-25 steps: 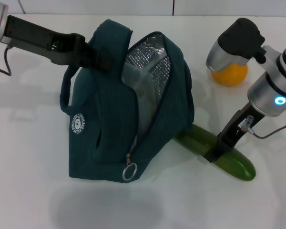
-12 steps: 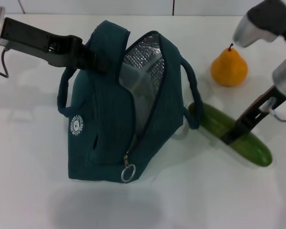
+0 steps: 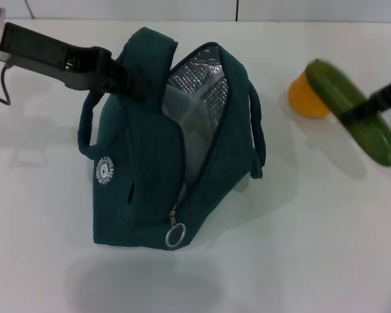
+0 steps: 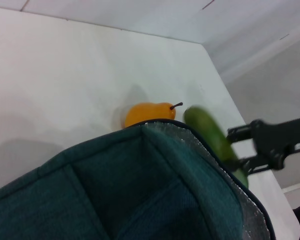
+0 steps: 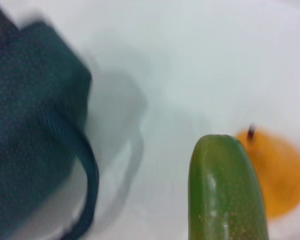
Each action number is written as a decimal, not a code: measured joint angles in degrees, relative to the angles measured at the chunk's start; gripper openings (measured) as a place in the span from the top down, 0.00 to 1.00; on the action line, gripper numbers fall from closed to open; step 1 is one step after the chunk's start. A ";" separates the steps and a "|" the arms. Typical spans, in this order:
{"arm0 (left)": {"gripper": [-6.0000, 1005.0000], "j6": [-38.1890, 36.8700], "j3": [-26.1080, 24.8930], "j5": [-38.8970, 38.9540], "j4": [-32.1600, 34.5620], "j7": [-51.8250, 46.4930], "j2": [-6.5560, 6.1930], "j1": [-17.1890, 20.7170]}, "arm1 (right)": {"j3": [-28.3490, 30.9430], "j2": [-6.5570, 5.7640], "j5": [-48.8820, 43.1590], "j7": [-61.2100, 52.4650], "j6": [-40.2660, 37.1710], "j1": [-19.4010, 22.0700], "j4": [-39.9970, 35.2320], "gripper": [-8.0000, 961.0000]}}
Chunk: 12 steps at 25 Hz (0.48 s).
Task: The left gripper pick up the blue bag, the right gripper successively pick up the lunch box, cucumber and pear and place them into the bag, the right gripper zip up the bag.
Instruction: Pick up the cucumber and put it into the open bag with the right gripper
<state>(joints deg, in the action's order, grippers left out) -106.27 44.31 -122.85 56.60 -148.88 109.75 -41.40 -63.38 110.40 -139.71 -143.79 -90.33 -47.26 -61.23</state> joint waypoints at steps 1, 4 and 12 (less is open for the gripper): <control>0.95 -0.02 -0.02 0.06 0.00 0.00 -0.02 0.00 | 1.39 -0.04 1.06 0.35 -0.20 0.54 -1.38 0.33; 0.95 -0.14 -0.02 0.21 0.00 -0.01 -0.13 0.00 | 4.60 -0.19 5.19 1.24 -0.42 1.99 -4.53 0.32; 0.95 -0.23 -0.01 0.34 -0.40 -0.02 -0.13 -0.21 | 12.32 0.20 26.12 9.22 0.51 5.08 -4.37 0.32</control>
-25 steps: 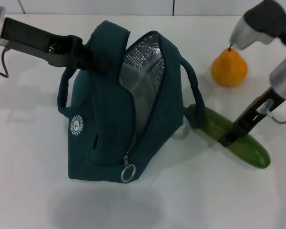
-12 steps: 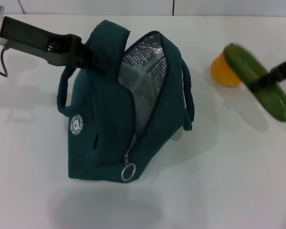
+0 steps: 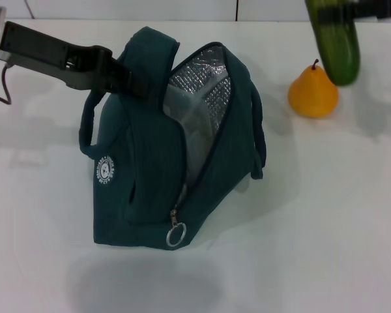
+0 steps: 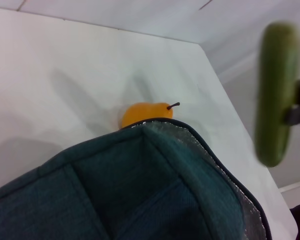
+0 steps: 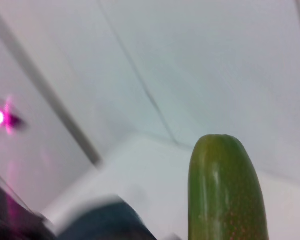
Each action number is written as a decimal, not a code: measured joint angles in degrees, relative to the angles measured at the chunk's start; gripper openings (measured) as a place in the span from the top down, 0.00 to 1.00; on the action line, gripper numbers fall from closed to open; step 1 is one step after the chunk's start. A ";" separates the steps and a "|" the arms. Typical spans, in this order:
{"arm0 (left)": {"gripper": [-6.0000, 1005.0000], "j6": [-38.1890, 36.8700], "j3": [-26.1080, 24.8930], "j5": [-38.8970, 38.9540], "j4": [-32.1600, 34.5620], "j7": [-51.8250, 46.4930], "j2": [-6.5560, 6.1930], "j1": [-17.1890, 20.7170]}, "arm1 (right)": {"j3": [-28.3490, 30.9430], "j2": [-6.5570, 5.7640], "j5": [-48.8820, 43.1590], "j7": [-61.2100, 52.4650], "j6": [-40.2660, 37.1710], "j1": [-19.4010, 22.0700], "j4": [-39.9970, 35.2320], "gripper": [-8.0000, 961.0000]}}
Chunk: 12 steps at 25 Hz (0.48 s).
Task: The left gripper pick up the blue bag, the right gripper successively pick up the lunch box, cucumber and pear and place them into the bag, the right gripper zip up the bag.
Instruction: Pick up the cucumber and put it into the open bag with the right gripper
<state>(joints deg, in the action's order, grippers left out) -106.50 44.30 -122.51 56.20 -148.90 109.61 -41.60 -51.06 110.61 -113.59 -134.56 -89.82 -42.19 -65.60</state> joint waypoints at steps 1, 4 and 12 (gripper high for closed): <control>0.95 -0.06 0.00 0.00 -0.01 0.01 0.01 -0.06 | 0.37 0.10 3.05 1.57 0.10 0.24 0.63 0.32; 0.95 -0.15 0.00 0.00 -0.01 0.01 0.02 -0.18 | 0.57 0.48 9.73 5.33 0.21 0.44 3.09 0.32; 0.95 -0.20 0.00 0.06 -0.03 0.01 0.07 -0.41 | -1.81 5.05 20.74 18.05 -0.18 -0.47 13.02 0.31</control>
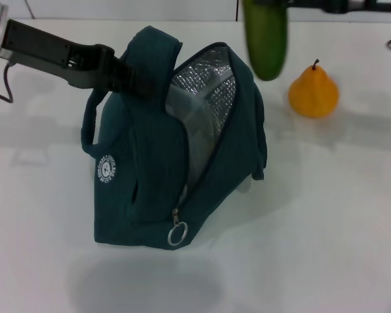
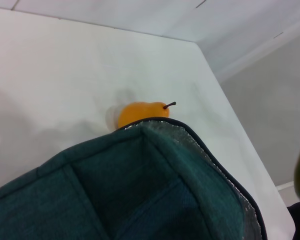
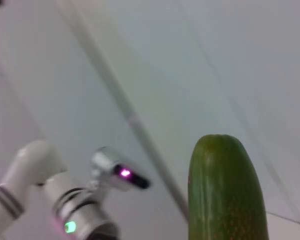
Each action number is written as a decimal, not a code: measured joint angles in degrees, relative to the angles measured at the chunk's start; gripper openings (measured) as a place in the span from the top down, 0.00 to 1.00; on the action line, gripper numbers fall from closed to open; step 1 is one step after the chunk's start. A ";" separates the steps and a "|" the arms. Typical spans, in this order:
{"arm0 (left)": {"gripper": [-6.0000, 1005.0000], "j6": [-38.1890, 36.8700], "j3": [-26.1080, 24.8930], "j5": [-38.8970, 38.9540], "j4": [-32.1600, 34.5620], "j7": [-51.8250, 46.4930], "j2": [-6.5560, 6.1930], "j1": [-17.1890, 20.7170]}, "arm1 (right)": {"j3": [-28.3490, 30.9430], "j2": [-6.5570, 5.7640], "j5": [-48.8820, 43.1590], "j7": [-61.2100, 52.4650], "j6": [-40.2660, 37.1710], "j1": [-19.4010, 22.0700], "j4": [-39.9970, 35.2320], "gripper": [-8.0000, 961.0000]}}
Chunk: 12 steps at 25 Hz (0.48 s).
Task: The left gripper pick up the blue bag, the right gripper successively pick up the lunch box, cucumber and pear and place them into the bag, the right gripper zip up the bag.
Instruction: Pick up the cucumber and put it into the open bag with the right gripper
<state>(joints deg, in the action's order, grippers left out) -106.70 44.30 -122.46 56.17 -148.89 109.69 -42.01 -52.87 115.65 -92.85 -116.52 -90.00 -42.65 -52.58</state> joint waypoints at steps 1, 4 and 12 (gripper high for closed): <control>0.95 0.00 0.00 0.01 -0.01 -0.01 0.00 -0.08 | -1.57 0.20 2.12 1.97 0.30 -0.04 1.46 0.31; 0.95 0.00 0.00 0.02 -0.01 -0.02 -0.01 -0.14 | -8.19 0.12 10.47 7.80 1.95 -0.07 6.29 0.31; 0.95 0.01 0.00 0.02 -0.01 0.00 0.01 -0.11 | -20.61 0.43 15.76 13.37 7.23 -0.01 9.51 0.31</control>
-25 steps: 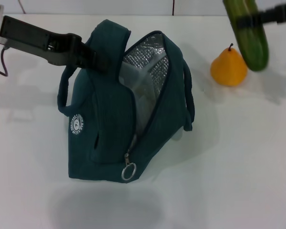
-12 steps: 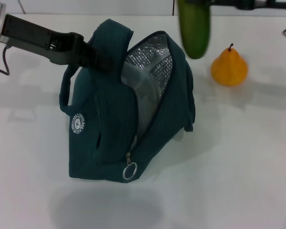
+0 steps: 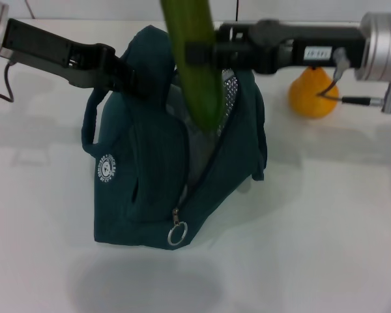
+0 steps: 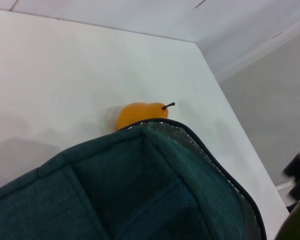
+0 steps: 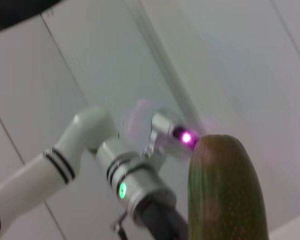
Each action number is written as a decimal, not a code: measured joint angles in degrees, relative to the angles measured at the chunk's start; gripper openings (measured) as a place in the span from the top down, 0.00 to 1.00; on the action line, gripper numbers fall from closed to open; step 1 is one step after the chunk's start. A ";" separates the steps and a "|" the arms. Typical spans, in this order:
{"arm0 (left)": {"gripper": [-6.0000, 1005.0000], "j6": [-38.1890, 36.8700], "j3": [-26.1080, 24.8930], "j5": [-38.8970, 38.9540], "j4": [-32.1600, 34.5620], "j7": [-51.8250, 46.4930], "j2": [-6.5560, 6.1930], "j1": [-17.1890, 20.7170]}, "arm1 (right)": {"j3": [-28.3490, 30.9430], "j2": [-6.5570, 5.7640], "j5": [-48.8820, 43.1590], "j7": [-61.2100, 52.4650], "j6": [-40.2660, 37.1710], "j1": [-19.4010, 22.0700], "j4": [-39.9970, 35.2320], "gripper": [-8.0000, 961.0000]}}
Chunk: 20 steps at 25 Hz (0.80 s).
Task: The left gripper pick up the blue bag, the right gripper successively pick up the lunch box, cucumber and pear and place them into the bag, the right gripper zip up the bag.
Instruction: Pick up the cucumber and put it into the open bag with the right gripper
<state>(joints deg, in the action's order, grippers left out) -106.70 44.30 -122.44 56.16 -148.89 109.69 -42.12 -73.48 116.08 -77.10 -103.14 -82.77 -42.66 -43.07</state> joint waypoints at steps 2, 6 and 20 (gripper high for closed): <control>0.95 0.00 0.00 0.00 0.00 0.00 -0.01 0.01 | -1.58 0.04 0.08 0.37 0.57 0.37 0.29 0.30; 0.95 0.05 0.00 0.00 0.00 0.00 -0.04 0.02 | -2.74 0.10 0.84 1.61 0.61 0.64 2.72 0.30; 0.95 0.09 0.00 0.01 0.04 0.00 0.16 0.03 | -5.78 0.11 4.69 7.72 1.19 0.94 5.80 0.29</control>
<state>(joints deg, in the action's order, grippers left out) -106.61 44.30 -122.43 56.20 -148.88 109.85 -42.09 -79.26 116.19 -72.41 -95.42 -81.58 -41.72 -37.27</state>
